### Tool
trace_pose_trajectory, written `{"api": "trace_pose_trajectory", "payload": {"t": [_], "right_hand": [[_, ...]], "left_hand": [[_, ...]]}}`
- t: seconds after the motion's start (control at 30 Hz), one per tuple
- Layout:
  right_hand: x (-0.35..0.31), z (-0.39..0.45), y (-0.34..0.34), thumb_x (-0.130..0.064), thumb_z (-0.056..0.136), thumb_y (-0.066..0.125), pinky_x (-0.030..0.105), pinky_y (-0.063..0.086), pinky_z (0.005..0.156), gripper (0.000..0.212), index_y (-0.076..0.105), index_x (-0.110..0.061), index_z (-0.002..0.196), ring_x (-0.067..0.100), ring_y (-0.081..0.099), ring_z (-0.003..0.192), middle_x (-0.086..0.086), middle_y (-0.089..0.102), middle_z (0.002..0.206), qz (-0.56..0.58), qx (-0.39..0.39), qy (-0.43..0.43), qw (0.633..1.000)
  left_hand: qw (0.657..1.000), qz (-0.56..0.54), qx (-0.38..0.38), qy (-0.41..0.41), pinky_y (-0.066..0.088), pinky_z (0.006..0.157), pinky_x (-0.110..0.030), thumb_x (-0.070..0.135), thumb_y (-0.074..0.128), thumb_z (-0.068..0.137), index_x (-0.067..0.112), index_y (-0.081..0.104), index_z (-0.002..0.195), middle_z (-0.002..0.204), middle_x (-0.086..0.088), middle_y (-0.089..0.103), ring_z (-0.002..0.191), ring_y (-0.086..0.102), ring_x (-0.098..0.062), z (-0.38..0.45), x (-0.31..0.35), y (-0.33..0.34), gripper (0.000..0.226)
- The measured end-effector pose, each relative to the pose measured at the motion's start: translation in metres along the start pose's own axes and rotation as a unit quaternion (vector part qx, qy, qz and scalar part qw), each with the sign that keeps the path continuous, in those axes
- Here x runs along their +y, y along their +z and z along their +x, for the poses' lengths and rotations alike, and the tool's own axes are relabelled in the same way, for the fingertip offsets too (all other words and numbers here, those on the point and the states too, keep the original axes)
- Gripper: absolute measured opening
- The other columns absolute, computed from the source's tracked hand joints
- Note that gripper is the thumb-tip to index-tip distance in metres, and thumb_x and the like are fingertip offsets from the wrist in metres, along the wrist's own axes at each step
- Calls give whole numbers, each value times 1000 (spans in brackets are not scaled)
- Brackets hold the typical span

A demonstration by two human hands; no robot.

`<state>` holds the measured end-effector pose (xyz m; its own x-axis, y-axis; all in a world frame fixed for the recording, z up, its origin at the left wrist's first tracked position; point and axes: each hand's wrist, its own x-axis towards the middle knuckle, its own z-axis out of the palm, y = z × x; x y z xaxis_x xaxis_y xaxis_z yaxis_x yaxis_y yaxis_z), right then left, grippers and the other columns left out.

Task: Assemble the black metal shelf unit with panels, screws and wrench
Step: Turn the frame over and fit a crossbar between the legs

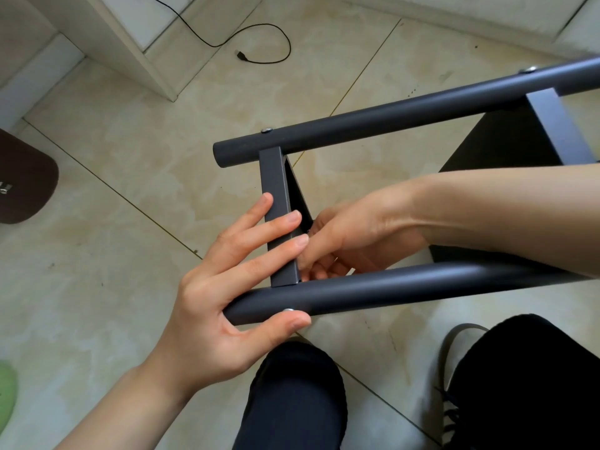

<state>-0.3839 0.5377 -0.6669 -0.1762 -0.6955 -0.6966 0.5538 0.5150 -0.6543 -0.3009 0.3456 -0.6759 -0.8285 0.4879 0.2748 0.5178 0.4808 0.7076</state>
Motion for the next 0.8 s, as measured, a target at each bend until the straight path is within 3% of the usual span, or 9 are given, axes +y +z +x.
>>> {"api": "trace_pose_trajectory", "payload": {"t": [0.1,0.2,0.33,0.5,0.7,0.8], "right_hand": [[0,1,-4,-12,94,55,22,52,62,18,66,-9,79,11,58,61,1,62,69,31,-21,-7,999],[-1,-4,-10,-13,92,58,25,44,67,22,67,-13,72,11,52,64,1,62,70,28,-40,-9,999],[-2,-4,-11,-14,91,61,22,42,62,19,67,-12,73,10,50,60,0,60,66,-1,-13,-9,1000],[1,2,-5,-16,93,59,24,50,65,9,65,-9,91,13,56,65,2,62,71,2,-5,4,1000],[-2,-5,-11,-11,92,60,24,42,65,20,68,-12,74,12,50,63,2,63,71,-2,-22,-27,999],[-3,-4,-10,-16,92,61,22,42,61,19,69,-12,75,11,51,60,0,61,65,-31,-3,-16,999]], "left_hand": [[1000,4,5,-6,33,118,-39,47,59,97,5,55,130,145,-11,50,149,35,-32,1,1,0,53],[1000,-2,3,3,32,119,-38,47,59,97,7,55,131,145,-10,50,149,35,-31,1,2,0,53],[1000,-9,6,0,32,119,-39,47,59,97,7,55,130,145,-10,50,149,35,-31,1,2,0,52],[1000,-10,6,-4,32,119,-39,47,59,97,6,54,130,144,-12,50,149,34,-31,0,1,0,53],[1000,-4,8,1,33,118,-39,47,59,97,5,56,130,145,-11,50,148,35,-32,1,1,1,54],[1000,-6,8,0,33,119,-40,48,59,97,6,55,130,145,-11,50,149,35,-31,1,1,1,53]]}}
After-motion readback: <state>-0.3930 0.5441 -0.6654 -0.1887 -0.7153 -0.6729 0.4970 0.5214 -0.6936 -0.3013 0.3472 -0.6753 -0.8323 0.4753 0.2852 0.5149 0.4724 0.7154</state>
